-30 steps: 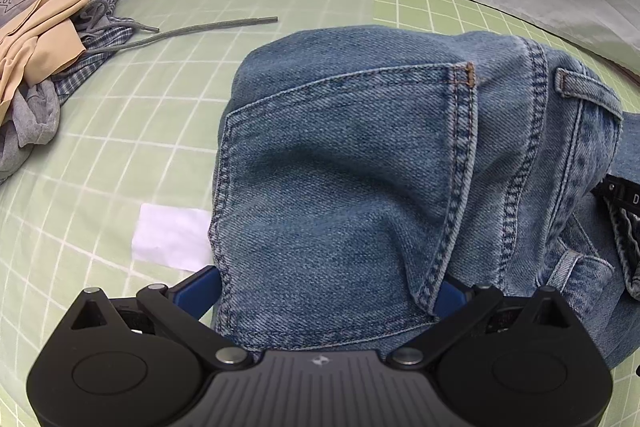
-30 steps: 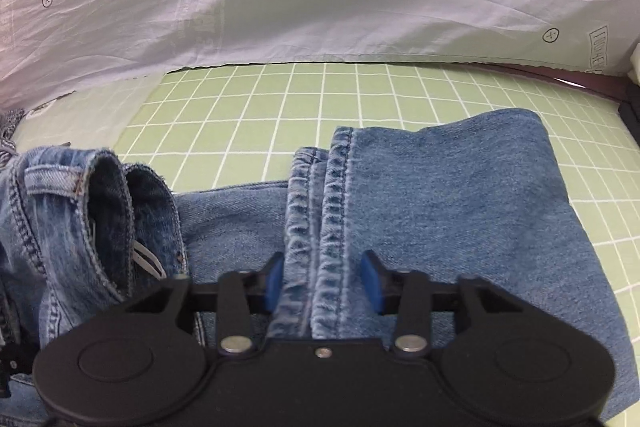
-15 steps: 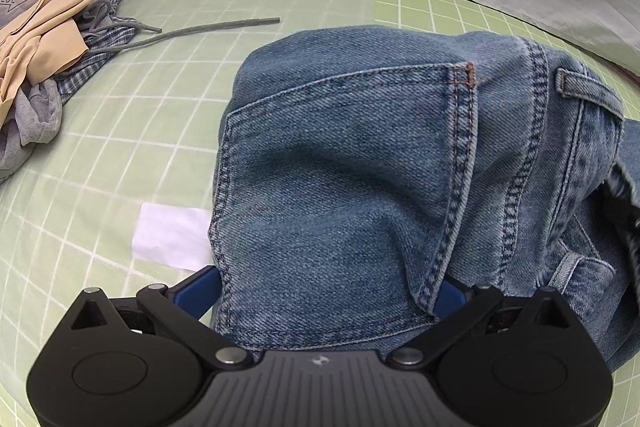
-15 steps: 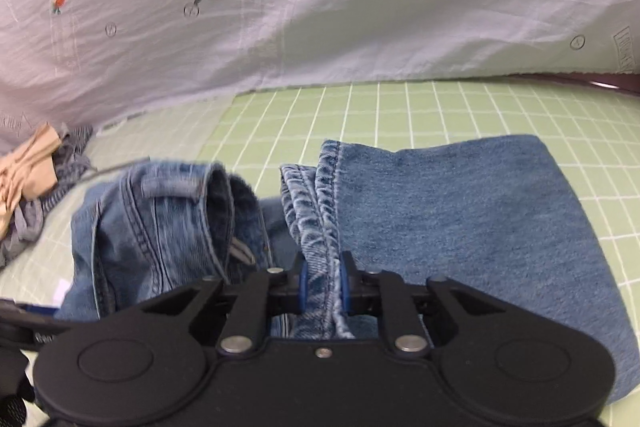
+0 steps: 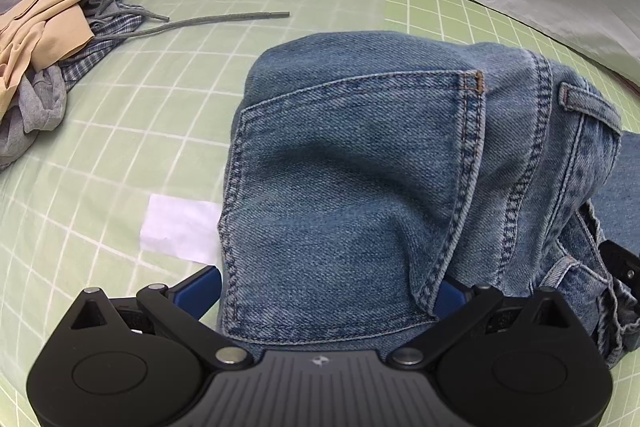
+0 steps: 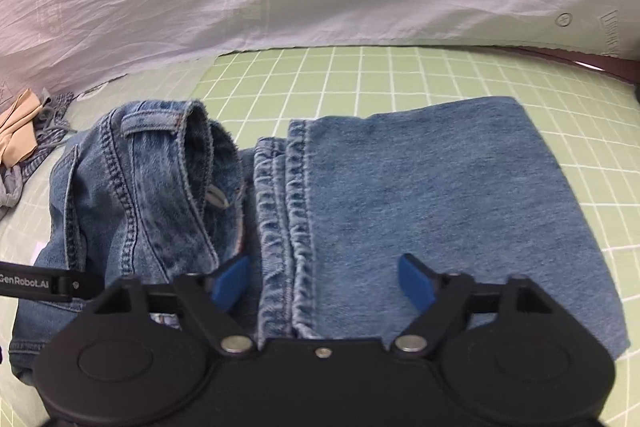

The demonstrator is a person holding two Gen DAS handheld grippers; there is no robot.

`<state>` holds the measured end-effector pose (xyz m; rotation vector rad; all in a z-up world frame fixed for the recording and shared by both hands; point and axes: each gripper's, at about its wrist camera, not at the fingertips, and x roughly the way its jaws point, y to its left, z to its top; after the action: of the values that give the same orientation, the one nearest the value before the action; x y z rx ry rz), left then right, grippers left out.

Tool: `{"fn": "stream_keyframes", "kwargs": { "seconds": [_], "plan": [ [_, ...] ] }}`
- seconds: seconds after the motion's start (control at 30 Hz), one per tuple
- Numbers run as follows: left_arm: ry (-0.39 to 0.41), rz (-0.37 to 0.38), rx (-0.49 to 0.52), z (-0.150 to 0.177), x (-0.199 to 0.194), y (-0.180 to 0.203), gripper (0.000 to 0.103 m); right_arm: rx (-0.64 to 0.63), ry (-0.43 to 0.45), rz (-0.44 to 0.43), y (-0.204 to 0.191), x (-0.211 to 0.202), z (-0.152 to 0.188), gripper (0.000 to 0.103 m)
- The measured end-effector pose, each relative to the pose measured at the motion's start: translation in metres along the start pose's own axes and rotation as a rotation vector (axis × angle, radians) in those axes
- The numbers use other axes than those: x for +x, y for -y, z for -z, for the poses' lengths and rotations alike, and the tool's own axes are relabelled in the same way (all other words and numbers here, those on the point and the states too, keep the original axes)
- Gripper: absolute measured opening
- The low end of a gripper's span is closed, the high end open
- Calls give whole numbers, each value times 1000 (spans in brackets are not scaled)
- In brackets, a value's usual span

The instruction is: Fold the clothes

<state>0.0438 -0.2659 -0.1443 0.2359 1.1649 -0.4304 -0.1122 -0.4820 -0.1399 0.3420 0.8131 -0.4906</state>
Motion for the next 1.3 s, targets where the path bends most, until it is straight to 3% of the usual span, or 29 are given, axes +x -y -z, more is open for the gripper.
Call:
{"fn": "stream_keyframes", "kwargs": {
  "seconds": [0.23, 0.5, 0.67, 0.87, 1.07, 1.3],
  "plan": [
    [27, 48, -55, 2, -18, -21, 103, 96, 48, 52, 34, -28, 2, 101],
    [94, 186, -141, 7, -50, -39, 103, 148, 27, 151, 60, -34, 13, 101],
    [121, 186, -168, 8, -57, -53, 103, 166, 4, 177, 67, -33, 20, 101],
    [42, 118, -181, 23, -32, -65, 103, 161, 9, 175, 65, -34, 19, 101],
    [-33, 144, -218, 36, -9, -65, 103, 143, 7, 172, 63, -36, 20, 101],
    [-60, 152, -157, 37, 2, -41, 103, 150, -15, 175, 66, -34, 24, 101]
  ]
}}
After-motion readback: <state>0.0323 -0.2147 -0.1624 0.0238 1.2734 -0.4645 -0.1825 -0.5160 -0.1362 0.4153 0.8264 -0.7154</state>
